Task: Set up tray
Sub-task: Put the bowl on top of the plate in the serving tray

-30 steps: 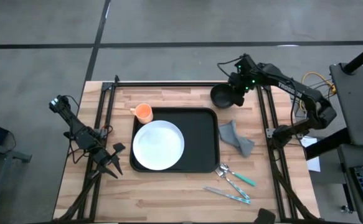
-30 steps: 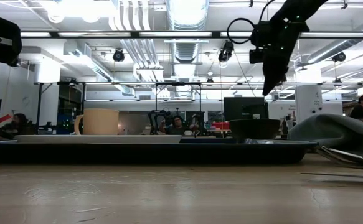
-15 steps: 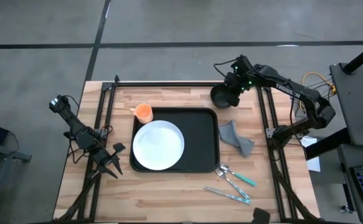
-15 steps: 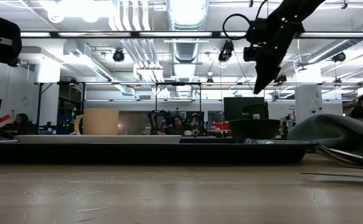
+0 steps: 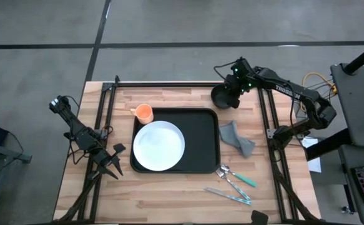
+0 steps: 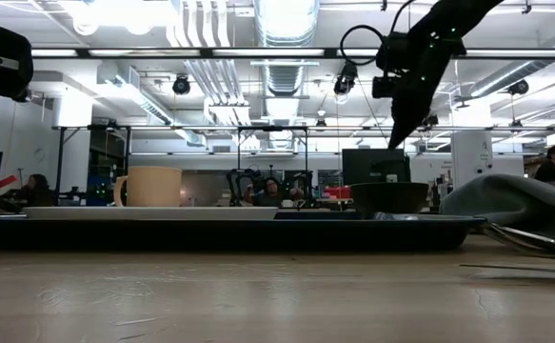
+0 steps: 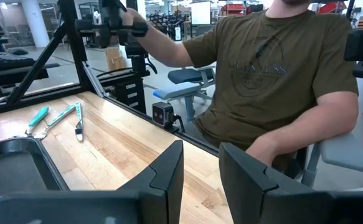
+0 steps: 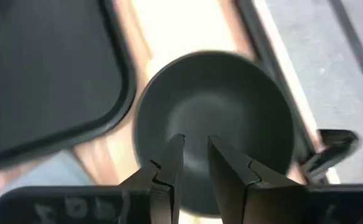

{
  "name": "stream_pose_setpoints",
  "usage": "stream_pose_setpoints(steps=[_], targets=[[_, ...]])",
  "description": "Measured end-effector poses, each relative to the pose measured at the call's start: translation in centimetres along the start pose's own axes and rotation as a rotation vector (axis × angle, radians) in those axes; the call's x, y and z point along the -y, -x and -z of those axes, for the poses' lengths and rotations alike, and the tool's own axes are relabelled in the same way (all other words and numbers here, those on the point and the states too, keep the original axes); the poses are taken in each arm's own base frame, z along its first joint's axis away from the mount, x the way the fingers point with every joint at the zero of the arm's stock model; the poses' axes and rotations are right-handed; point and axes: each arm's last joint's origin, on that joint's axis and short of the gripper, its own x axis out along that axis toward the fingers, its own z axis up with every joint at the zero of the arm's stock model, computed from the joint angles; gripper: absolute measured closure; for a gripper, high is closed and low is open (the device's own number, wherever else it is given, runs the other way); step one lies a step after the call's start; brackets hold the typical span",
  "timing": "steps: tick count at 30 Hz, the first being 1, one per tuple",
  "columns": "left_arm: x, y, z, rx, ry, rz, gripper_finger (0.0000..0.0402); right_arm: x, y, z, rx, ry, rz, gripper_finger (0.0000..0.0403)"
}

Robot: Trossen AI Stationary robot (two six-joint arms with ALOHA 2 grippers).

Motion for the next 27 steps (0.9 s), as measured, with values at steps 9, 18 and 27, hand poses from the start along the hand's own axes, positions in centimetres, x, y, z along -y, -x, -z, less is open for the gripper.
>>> stream_pose_setpoints(steps=[9, 18, 27], targets=[[0.0, 0.0, 0.0, 0.0, 0.0, 0.0, 0.0318, -2.3, -2.2, 1.7, -0.104, 0.109, -0.051, 0.0275], [0.0, 0.0, 0.0, 0.0, 0.0, 0.0, 0.0318, -2.6, -3.4, 2.8, -0.144, 0.132, -0.003, 0.0193], [0.0, 0.0, 0.0, 0.0, 0.0, 0.0, 0.0318, -2.7, -4.3, 3.0, -0.092, 0.18, 0.013, 0.017]])
